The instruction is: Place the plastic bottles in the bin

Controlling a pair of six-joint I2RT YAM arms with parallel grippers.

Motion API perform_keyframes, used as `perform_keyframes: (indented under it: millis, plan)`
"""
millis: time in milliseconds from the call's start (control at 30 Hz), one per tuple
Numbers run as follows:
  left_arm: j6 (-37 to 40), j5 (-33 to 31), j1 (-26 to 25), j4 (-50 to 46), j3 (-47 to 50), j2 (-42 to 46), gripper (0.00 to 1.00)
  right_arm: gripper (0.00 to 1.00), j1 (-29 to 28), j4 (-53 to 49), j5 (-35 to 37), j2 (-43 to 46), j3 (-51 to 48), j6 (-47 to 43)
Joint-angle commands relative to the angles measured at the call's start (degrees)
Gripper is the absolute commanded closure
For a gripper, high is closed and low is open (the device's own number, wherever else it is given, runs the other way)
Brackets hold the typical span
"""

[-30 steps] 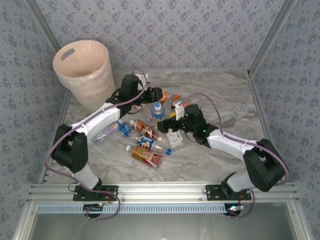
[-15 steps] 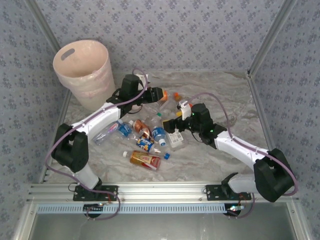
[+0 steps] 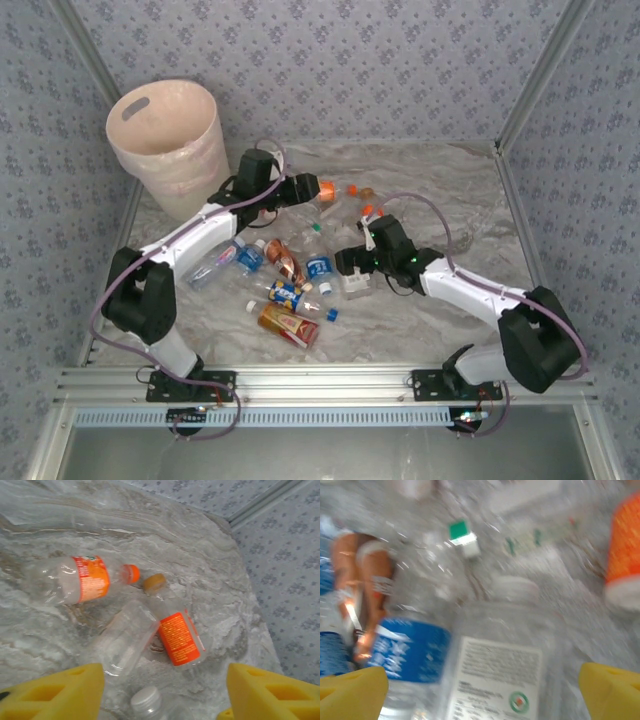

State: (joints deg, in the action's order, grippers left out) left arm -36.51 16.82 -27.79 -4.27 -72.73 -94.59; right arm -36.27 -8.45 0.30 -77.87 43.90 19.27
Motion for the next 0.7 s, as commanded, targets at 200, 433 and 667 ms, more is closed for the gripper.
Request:
perform_keyframes:
  millis: [200, 433, 667]
  plan:
    - [-0.20, -4.43, 1.78, -1.46, 2.15, 4.32, 0.05, 0.00, -6.63, -12.86, 5.46, -7.03, 4.81, 8.32]
    - [-0.66, -4.34, 1.87, -1.26, 2.68, 4.19, 0.02, 0.00, -8.35, -17.50, 12.61, -13.38, 8.72, 10.61]
    - [0.81, -0.68, 1.86, -2.75, 1.38, 3.64, 0.02, 0.19, -9.51, -14.81, 15.14, -10.89, 7.15, 8.42]
